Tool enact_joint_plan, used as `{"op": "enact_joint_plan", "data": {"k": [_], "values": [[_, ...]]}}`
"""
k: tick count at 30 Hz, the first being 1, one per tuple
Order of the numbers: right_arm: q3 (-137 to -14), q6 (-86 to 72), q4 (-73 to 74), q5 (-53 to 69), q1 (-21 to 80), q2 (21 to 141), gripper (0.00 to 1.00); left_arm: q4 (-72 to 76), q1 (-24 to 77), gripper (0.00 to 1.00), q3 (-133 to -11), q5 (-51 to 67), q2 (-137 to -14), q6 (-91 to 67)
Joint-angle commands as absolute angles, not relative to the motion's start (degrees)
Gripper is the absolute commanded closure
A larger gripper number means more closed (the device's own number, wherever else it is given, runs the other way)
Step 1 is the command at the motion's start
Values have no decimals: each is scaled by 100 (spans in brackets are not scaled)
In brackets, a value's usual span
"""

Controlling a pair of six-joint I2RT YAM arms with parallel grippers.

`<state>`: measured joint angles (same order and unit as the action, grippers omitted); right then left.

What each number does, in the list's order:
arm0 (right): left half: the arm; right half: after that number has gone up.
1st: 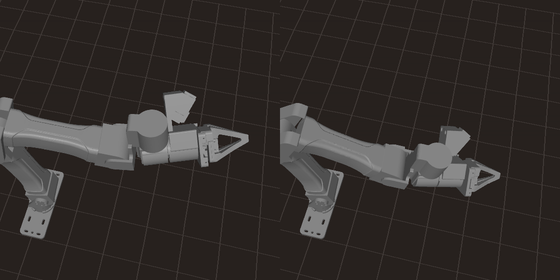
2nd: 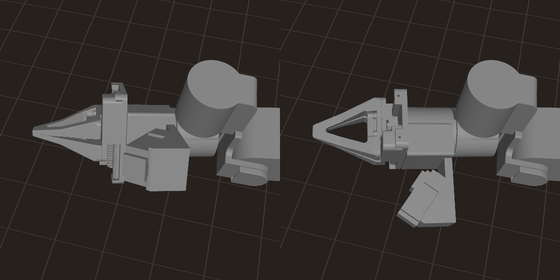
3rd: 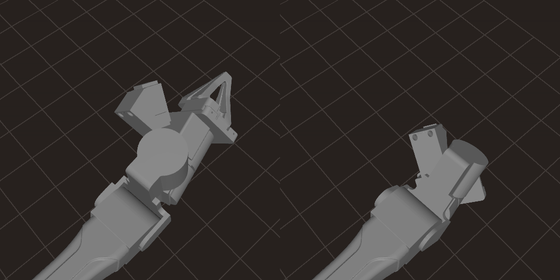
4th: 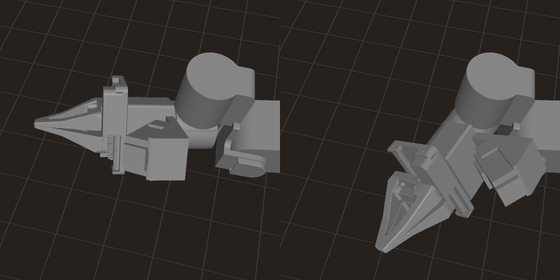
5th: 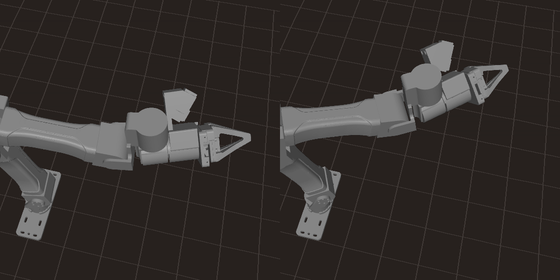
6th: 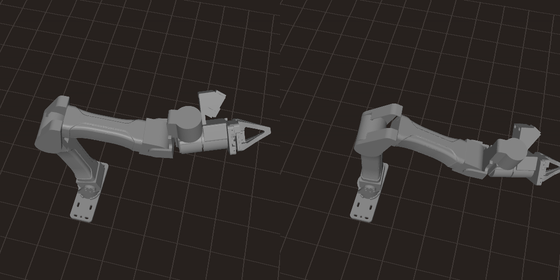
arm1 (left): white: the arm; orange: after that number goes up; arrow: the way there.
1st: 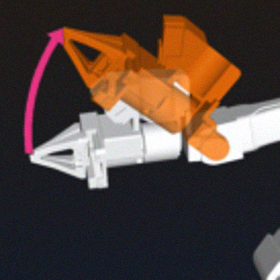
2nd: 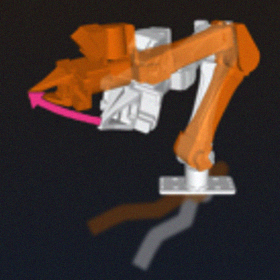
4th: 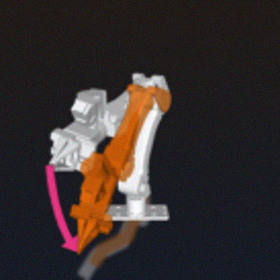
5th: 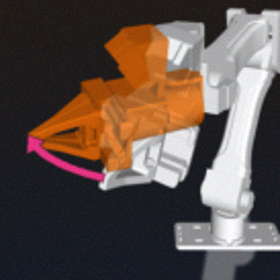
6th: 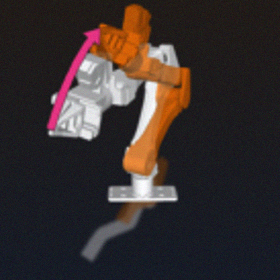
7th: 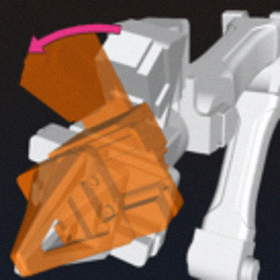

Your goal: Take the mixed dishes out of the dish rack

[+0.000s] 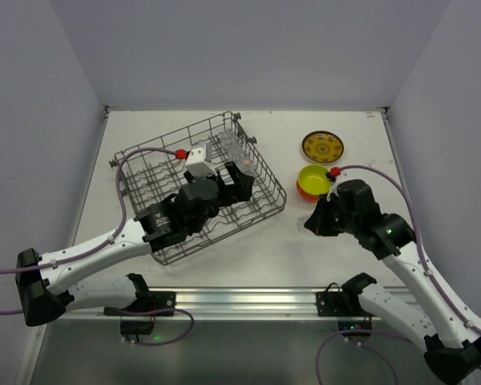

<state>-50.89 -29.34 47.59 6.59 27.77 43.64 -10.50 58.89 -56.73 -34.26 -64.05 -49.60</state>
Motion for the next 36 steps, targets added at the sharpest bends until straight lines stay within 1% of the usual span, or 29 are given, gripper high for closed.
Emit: {"op": "enact_joint_plan", "data": {"k": [1, 4, 5, 8, 9, 11, 12, 16, 19, 27, 30, 36], "values": [[-5510, -2934, 6125, -429, 3426, 4692, 100, -2565, 5889, 0, -5994, -4060, -6407, -4518], [-5572, -3286, 6407, -913, 4129, 5316, 100, -2786, 5880, 0, -5872, -4131, -6171, -4448], [-5590, -3487, 6425, -975, 4505, 5683, 100, -2769, 5889, 0, -5749, -4131, -6022, -4360], [-5651, -3743, 6207, -1230, 5200, 6133, 100, -2716, 5889, 0, -5556, -4008, -5793, -4193], [-5599, -3831, 6083, -1248, 5290, 6335, 100, -2690, 5880, 0, -5511, -3973, -5757, -4131], [-5511, -3919, 5715, -1274, 5387, 6529, 100, -2698, 5889, 0, -5432, -3929, -5704, -4087], [-5450, -3937, 5626, -1240, 5422, 6809, 100, -2750, 5889, 0, -5423, -3877, -5678, -4043], [-5616, -4113, 5704, -1485, 5677, 7687, 100, -2909, 5889, 0, -5388, -3850, -5625, -3903], [-5713, -4140, 5661, -1539, 5809, 7962, 100, -2927, 5889, 0, -5300, -3832, -5520, -3832], [-5625, -4113, 5203, -1441, 5818, 8042, 100, -2892, 5889, 0, -5071, -3806, -5335, -3779], [-5599, -4148, 5142, -1511, 5818, 7945, 97, -2804, 5889, 0, -5019, -3753, -5352, -3744], [-5800, -4026, 5150, -1696, 5740, 8199, 99, -2628, 5889, 0, -5001, -3595, -5528, -3691]]}}
